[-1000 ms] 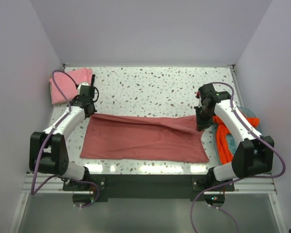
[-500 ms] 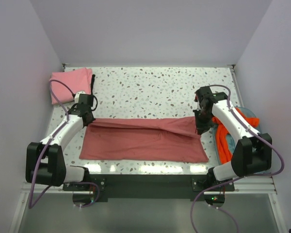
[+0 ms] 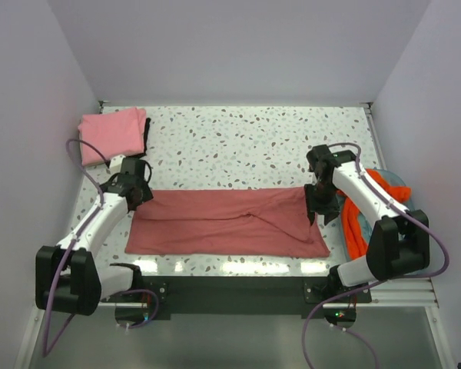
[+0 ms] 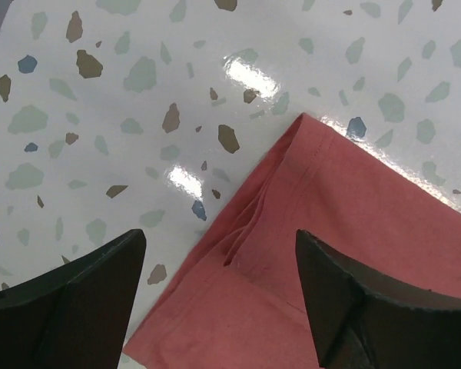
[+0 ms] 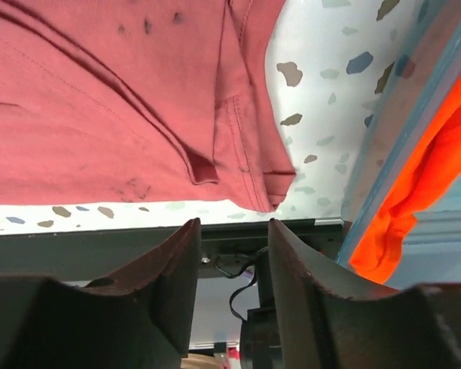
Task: Fold and stack the t-shirts
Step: Fold the tshirt
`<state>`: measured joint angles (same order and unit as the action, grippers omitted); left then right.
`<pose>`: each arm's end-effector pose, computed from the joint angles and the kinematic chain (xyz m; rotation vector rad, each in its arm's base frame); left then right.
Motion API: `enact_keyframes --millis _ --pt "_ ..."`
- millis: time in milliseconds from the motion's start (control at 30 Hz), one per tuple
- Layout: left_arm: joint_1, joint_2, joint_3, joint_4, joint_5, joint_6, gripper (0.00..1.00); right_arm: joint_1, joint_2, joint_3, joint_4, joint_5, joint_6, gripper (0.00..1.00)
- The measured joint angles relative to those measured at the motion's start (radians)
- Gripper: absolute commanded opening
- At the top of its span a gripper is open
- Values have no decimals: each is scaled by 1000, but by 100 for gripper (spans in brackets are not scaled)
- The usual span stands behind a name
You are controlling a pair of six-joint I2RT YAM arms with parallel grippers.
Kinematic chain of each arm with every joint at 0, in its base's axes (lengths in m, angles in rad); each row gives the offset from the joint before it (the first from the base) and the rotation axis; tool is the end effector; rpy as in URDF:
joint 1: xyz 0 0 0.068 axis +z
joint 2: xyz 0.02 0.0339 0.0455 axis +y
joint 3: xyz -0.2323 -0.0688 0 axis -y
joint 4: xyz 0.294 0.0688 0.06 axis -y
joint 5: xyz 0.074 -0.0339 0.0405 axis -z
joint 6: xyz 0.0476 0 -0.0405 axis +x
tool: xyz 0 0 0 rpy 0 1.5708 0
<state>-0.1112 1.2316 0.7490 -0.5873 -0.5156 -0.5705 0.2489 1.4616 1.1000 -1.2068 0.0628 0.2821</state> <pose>0.2872 -0.0085 0.1480 -0.7263 2.3733 0.4036 0.2830 0.0688 0.1750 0.0519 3.1210 -0.0936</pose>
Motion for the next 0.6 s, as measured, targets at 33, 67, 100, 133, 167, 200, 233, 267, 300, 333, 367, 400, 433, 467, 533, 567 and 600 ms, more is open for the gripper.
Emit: enact_keyframes --millis 33,67,100,133,167,200,233,267,300,333,367,400,433,467,533,567,600 --pt "0 -21 0 -8 -2 -10 89 0 -5 2 -7 1 3 50" --pt "0 -38 1 -8 -1 -14 91 0 -8 11 -18 2 5 51" --pt "0 -50 4 -6 1 -17 94 0 -10 26 -24 1 5 52" --pt "0 -54 11 -5 7 -19 95 0 -9 48 -28 -1 5 52" --pt "0 -50 21 1 16 -21 97 0 -7 73 -24 -3 5 52" --pt "0 -38 35 6 26 -21 100 0 -1 114 -20 -11 4 52" --pt "0 -24 48 16 38 -21 100 0 4 125 -15 -14 3 52" --pt "-6 0 68 21 46 -22 100 0 14 148 3 -31 2 52" --pt "-11 23 84 31 53 -22 100 0 26 164 26 -45 2 52" --pt "-22 56 103 46 62 -21 100 1 39 175 56 -68 2 52" --pt "-37 87 123 60 70 -21 100 2 54 179 90 -95 3 52" --pt "-57 119 140 73 77 -21 100 4 73 181 125 -122 5 52" --pt "-79 148 154 85 86 -21 100 7 94 182 156 -148 9 52" --pt "-102 174 168 95 96 -21 100 10 118 183 183 -170 13 51" --pt "-141 224 189 116 121 -23 100 23 169 188 237 -198 20 51" --pt "-154 245 194 129 135 -24 100 30 193 190 262 -212 24 51" --pt "-163 264 195 138 151 -27 100 37 214 192 285 -220 28 51"
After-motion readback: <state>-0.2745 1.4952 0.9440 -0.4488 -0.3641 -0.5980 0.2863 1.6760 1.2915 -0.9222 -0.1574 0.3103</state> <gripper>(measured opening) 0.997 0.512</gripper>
